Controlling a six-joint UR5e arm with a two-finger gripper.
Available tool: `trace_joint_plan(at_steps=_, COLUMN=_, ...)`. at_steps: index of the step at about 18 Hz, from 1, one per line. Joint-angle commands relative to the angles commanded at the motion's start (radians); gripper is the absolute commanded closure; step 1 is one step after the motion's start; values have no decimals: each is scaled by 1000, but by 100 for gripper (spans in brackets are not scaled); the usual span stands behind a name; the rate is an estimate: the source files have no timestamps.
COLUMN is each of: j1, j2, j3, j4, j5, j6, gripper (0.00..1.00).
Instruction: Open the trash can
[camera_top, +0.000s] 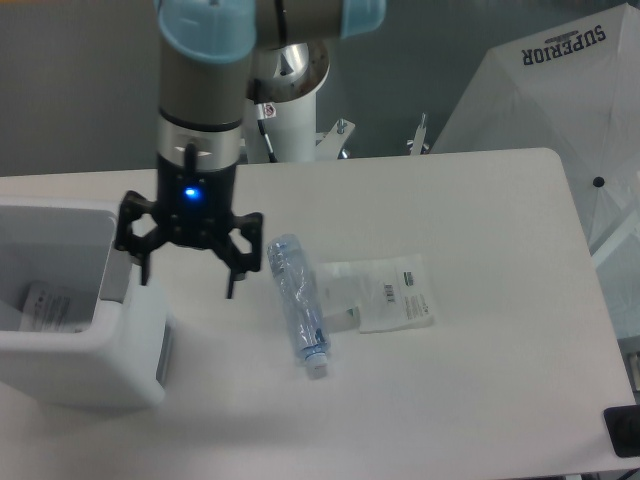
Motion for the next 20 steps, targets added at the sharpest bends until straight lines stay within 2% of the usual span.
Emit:
trace_joint_plan(at_steps=6, j1=159, j2=-43, j3=-23, j4=3, j5=6, j6=253, gripper=0)
trace_joint_plan(at_steps=9, j1=222, j2=-77, j3=-21, j4=5, j5=17, j6=283, gripper=0)
trace_joint_plan(at_steps=12, j1=261, j2=-101, j3=-28, j4=0, j5=74, j6=342, gripper=0)
trace_joint_plan(at_steps=15, j1=320, j2=-135, j3=-51, j4=2, j5=103, j6=550, gripper=0)
trace_joint_plan(at_steps=18, j1=376, j2=-146, j3=-71, j4=2, j5=104, j6=767, gripper=0)
trace_joint_plan(at_steps=20, j1=396, j2=-147, j3=-77, j4=-3, j5=106, j6=859, gripper=0)
